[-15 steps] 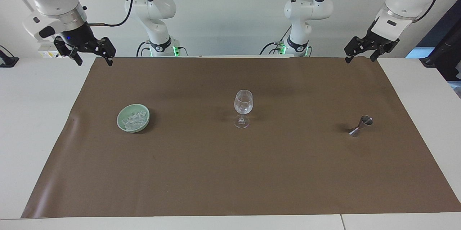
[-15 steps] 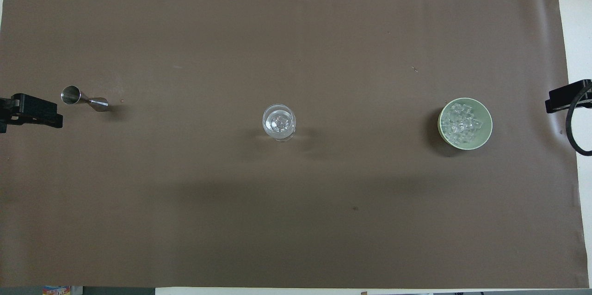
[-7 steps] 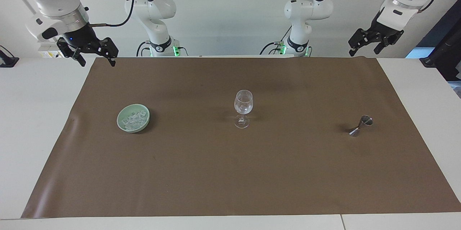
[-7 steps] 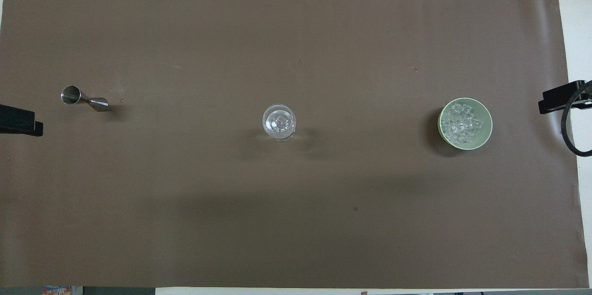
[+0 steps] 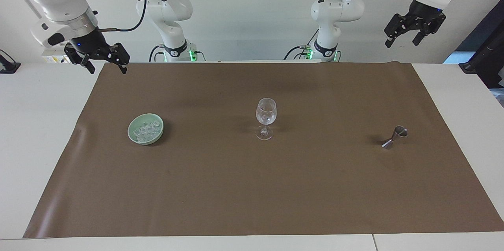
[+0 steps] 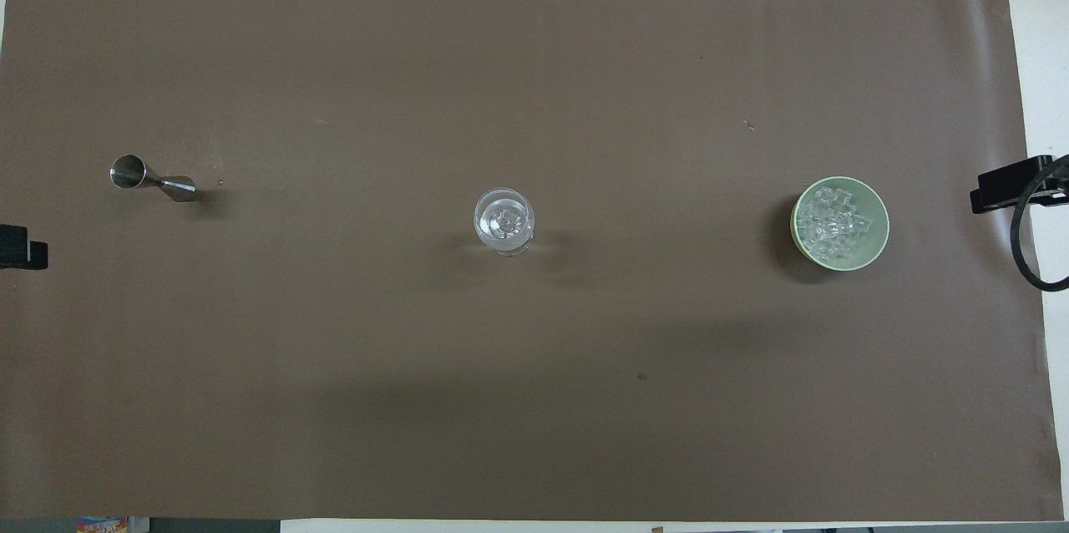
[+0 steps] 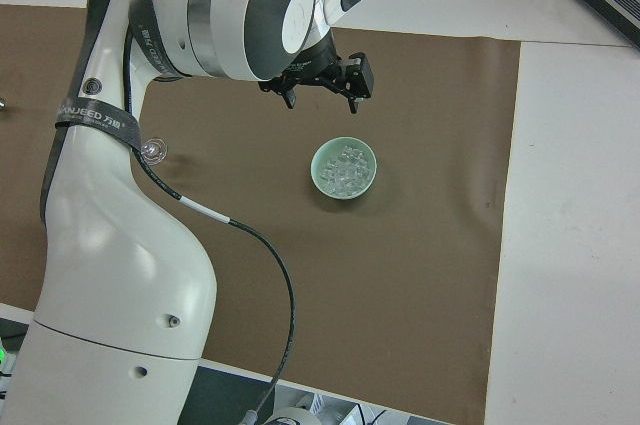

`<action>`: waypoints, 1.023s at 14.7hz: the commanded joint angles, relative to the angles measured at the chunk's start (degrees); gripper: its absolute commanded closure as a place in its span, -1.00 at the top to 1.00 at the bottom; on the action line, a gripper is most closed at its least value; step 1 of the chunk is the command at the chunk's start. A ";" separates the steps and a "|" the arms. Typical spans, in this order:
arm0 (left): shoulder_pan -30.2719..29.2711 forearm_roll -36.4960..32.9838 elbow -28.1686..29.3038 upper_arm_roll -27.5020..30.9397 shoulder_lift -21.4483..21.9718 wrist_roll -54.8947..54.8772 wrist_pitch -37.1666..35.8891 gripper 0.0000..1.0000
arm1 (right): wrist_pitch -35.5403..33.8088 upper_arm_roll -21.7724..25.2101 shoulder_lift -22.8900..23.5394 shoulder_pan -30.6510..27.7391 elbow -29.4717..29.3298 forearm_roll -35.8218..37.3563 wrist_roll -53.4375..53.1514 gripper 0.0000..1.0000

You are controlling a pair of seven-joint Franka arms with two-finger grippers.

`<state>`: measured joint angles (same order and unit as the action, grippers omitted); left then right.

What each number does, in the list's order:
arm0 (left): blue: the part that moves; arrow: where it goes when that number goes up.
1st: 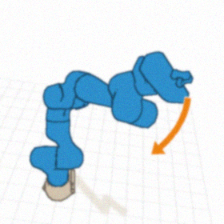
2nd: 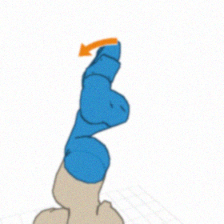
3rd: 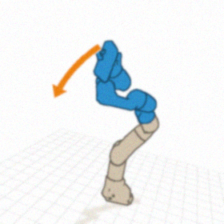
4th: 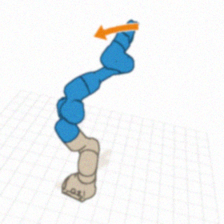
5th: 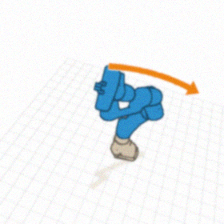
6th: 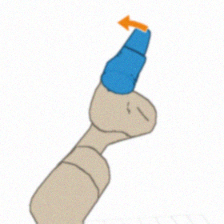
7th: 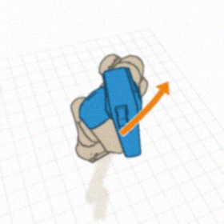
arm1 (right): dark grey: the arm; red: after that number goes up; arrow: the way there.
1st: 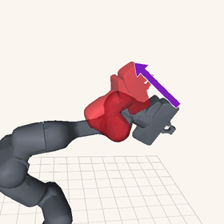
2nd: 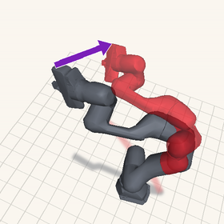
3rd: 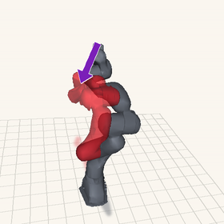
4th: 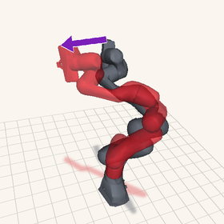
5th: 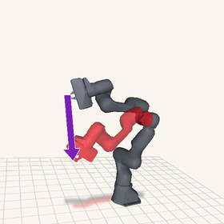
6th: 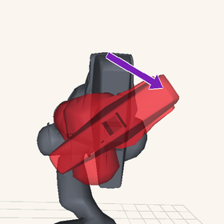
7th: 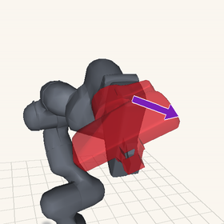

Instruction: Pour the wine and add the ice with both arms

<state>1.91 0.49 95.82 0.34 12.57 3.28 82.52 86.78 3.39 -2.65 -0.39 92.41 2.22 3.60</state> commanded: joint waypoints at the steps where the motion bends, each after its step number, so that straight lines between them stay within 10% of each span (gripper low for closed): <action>1: -0.24 -0.31 3.50 0.01 2.72 0.24 0.01 1.00 | 1.64 -0.49 -1.57 -1.02 2.25 -1.16 0.80 1.00; 9: -0.24 -0.31 1.93 0.18 1.15 -1.33 2.64 1.00 | 1.64 -0.49 -1.57 -1.02 2.25 -1.16 0.71 1.00; 15: -0.85 -0.22 -13.18 0.71 -12.56 -3.63 -1.13 1.00 | 1.55 -0.49 -1.48 -1.02 2.34 -1.16 0.71 1.00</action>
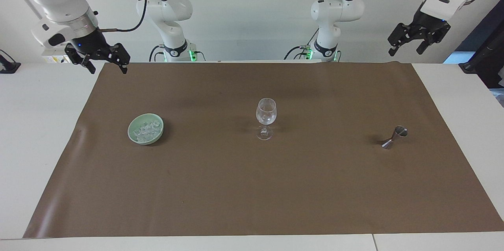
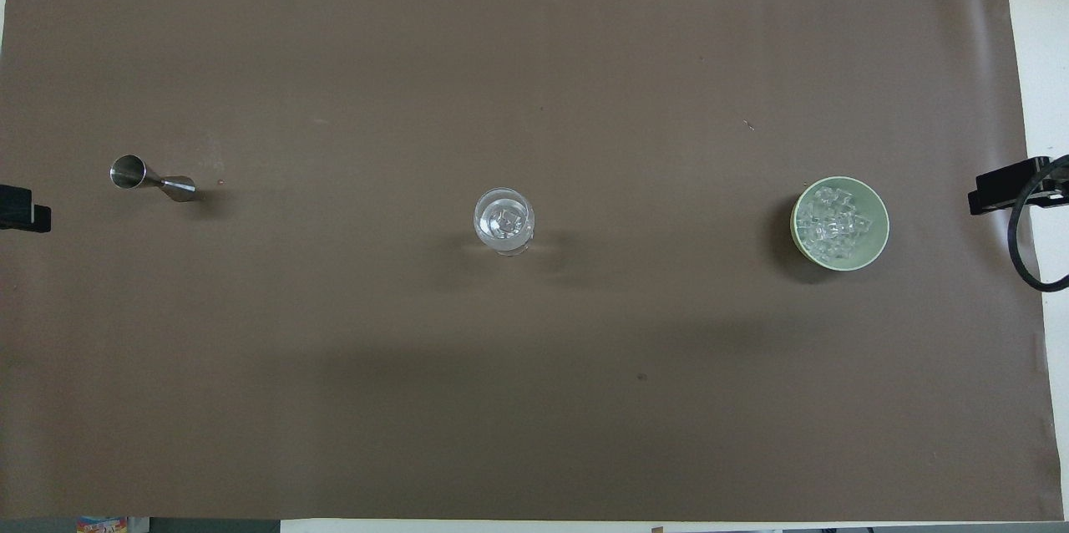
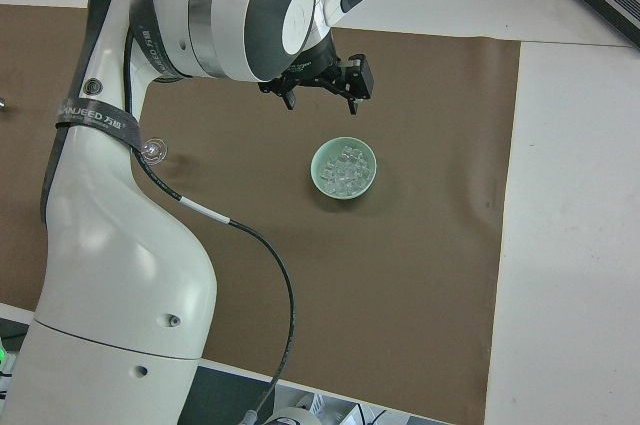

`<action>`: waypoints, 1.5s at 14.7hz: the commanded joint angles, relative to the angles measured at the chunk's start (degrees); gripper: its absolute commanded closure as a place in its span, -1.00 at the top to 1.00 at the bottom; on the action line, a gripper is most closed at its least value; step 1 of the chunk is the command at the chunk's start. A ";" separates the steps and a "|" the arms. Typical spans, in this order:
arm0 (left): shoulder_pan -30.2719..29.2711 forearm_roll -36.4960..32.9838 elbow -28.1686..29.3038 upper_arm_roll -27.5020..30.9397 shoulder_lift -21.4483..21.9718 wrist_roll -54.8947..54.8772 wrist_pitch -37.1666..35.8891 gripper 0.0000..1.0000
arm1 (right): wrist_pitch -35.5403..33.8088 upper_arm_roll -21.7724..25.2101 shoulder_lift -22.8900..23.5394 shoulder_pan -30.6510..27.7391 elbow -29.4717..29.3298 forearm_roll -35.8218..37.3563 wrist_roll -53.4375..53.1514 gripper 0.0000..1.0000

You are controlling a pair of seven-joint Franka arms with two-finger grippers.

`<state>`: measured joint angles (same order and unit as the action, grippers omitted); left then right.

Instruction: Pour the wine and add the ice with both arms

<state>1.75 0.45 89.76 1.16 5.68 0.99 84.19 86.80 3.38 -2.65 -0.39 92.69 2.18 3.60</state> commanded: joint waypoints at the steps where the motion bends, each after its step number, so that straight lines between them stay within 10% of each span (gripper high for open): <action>1: -0.69 -0.19 -8.97 -0.02 -7.42 -1.34 -3.32 1.00 | 1.62 -0.57 -1.48 -1.02 1.97 -1.13 0.71 1.00; 22: -0.78 0.95 -0.73 -0.28 -2.17 -4.50 0.54 1.00 | 1.62 -0.48 -1.57 -0.93 2.24 -1.04 0.71 1.00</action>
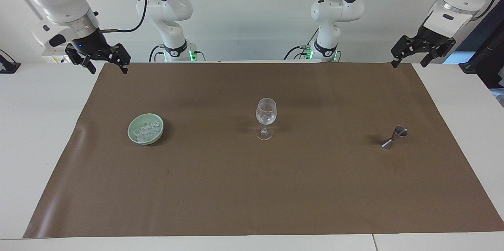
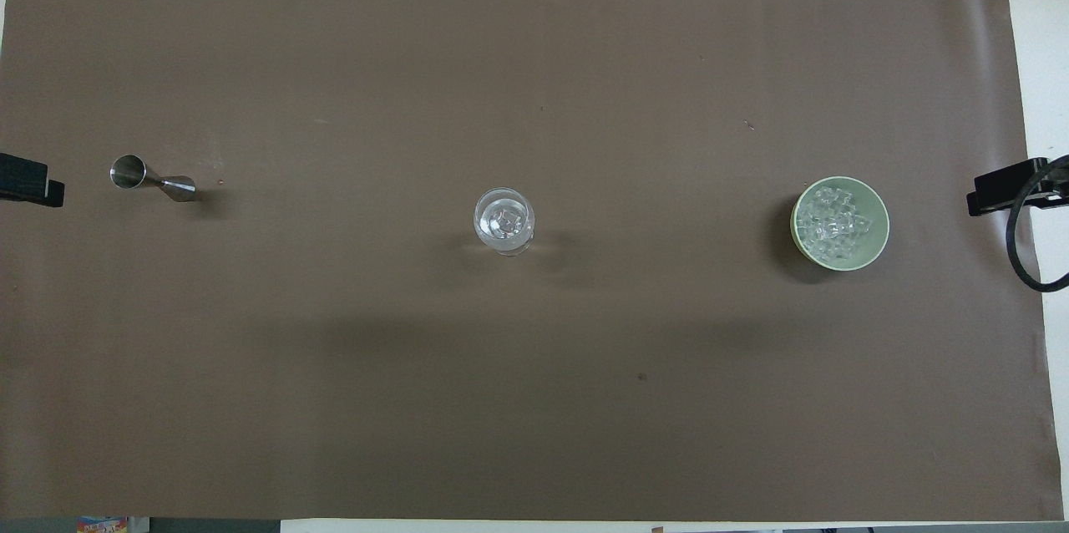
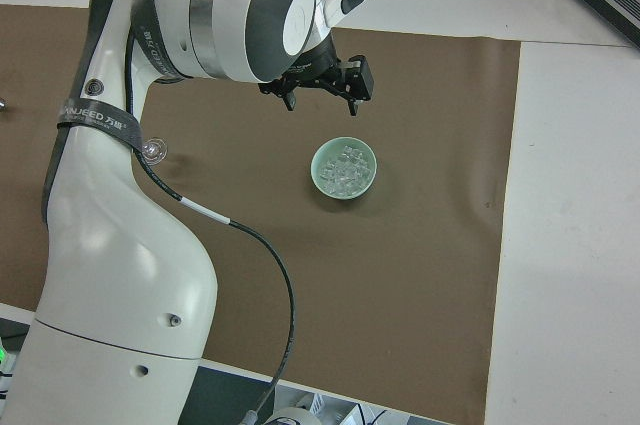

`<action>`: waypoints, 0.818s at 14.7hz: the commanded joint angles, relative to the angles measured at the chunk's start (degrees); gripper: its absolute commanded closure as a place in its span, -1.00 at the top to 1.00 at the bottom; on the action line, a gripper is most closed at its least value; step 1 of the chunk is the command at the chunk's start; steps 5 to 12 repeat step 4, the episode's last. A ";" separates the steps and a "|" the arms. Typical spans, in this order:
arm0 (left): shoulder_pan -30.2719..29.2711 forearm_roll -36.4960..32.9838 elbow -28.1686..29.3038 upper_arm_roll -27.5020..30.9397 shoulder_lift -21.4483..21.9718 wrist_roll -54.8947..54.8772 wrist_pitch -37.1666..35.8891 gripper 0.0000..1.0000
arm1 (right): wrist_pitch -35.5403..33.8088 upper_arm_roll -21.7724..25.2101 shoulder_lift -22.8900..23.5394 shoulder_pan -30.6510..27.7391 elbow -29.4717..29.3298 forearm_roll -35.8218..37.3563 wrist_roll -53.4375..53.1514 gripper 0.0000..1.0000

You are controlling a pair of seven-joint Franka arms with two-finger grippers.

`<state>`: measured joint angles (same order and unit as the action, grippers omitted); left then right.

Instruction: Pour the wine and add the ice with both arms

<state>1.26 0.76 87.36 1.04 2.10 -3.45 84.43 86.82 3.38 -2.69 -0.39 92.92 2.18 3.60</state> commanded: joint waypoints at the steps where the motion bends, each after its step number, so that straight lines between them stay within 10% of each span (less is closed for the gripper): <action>1: -0.29 0.64 1.67 -0.17 1.51 -0.15 0.29 1.00 | 1.69 -0.48 -1.53 -0.93 2.00 -1.03 0.71 1.00; 12: -0.20 0.64 2.19 -0.17 1.59 -0.16 0.29 1.00 | 1.78 -0.48 -1.53 -0.93 2.09 -1.03 0.71 1.00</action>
